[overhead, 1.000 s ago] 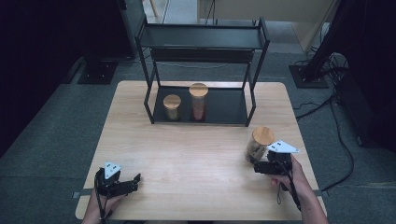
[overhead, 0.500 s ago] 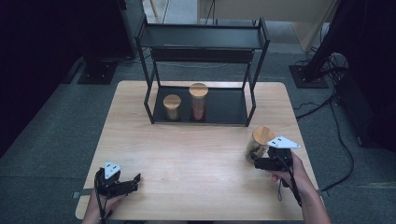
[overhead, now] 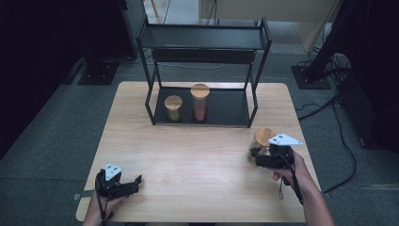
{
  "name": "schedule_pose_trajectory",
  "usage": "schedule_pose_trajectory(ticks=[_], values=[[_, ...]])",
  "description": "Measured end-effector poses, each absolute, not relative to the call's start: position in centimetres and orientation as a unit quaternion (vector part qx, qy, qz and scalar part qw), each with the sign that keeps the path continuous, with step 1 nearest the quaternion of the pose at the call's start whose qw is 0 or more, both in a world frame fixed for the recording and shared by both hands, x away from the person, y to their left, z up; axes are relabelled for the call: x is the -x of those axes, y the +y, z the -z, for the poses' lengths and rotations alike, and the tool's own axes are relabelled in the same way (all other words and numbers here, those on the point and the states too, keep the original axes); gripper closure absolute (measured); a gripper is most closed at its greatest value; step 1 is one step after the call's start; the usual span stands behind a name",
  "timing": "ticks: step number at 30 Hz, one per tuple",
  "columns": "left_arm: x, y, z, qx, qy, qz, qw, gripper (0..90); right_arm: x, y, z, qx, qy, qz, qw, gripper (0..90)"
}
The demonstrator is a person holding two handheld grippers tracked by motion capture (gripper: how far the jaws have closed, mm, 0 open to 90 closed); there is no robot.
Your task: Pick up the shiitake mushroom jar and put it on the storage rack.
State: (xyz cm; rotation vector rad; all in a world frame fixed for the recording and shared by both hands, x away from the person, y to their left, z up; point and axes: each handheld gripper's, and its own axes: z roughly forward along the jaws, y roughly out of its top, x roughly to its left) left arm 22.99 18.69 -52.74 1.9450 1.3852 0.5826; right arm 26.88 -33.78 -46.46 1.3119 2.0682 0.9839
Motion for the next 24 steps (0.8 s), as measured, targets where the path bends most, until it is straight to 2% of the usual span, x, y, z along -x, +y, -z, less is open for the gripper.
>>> schedule_pose_trajectory(ticks=[7, 24], values=[[-23.0, 18.7, 52.7, -0.746, 0.53, -0.222, 0.336, 4.6, -27.3, -33.4, 46.1, -0.479, 0.763, -0.361, 0.242, 23.5], [-23.0, 18.8, 52.7, -0.745, 0.531, -0.219, 0.341, 4.6, -28.2, -32.7, 45.9, -0.478, 0.766, -0.36, 0.232, 24.9]])
